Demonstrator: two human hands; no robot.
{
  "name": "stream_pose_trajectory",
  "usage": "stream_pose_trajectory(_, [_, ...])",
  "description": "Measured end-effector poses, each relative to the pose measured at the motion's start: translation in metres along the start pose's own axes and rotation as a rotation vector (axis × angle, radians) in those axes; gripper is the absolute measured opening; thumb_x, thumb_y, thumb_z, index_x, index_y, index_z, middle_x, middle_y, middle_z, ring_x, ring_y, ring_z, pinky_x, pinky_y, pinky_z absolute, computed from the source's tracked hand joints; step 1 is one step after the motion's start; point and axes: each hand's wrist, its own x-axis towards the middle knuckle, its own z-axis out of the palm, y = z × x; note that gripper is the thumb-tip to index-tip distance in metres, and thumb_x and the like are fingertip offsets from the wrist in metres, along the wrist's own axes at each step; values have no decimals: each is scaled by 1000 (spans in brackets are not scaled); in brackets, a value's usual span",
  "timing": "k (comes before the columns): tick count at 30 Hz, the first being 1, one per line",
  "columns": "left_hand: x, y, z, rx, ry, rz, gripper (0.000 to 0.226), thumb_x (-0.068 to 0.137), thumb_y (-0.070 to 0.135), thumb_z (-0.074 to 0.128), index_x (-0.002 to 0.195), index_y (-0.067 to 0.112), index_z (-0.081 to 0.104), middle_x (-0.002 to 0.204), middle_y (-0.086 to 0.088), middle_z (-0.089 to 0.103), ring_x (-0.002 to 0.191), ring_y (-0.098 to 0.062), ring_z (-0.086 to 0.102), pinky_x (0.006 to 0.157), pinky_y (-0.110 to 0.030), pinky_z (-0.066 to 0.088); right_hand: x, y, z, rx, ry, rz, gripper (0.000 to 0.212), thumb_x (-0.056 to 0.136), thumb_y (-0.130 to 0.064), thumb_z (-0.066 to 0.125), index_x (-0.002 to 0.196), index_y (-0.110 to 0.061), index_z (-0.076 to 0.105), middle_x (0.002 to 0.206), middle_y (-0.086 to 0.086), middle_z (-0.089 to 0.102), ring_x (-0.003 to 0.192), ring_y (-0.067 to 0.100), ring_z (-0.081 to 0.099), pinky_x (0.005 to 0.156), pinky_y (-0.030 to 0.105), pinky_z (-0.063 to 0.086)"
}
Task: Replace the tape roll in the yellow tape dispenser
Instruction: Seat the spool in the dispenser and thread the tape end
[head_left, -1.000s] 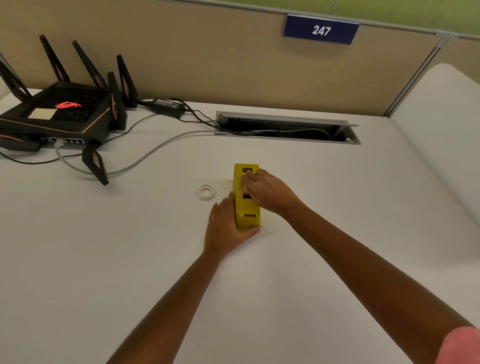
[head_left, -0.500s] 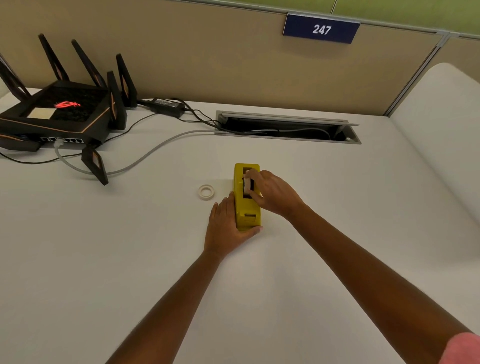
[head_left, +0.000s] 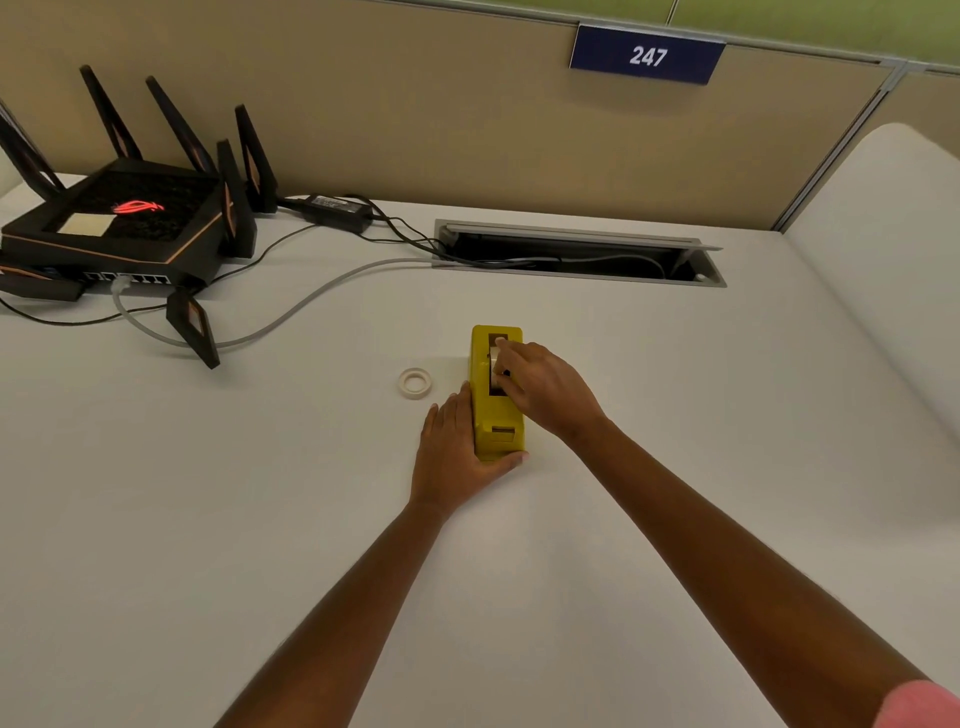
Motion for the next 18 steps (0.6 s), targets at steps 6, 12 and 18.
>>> stream_pose_trajectory(6, [0, -1, 1, 0, -3, -2, 114, 53, 88, 41, 138, 13, 28, 132, -5, 51, 120, -22, 50, 109, -46, 35, 0, 2, 3, 34, 83, 1, 19, 91, -12, 52, 97, 4, 62, 108, 22, 67, 95, 38, 64, 76, 44, 54])
stream_pose_trajectory(12, [0, -1, 1, 8, -2, -5, 114, 53, 88, 42, 138, 13, 29, 133, -6, 51, 121, -23, 49, 108, -47, 35, 2, 4, 6, 2, 170, -48, 11, 80, -6, 61, 85, 3, 64, 83, 21, 71, 69, 35, 67, 54, 38, 56])
stream_pose_trajectory(18, [-1, 0, 1, 12, -8, -9, 108, 55, 80, 48, 137, 13, 29, 130, -6, 52, 119, -23, 50, 108, -46, 35, 4, 3, 7, -137, 164, -101, 18, 67, -4, 77, 82, 1, 68, 77, 15, 73, 65, 30, 68, 43, 31, 56])
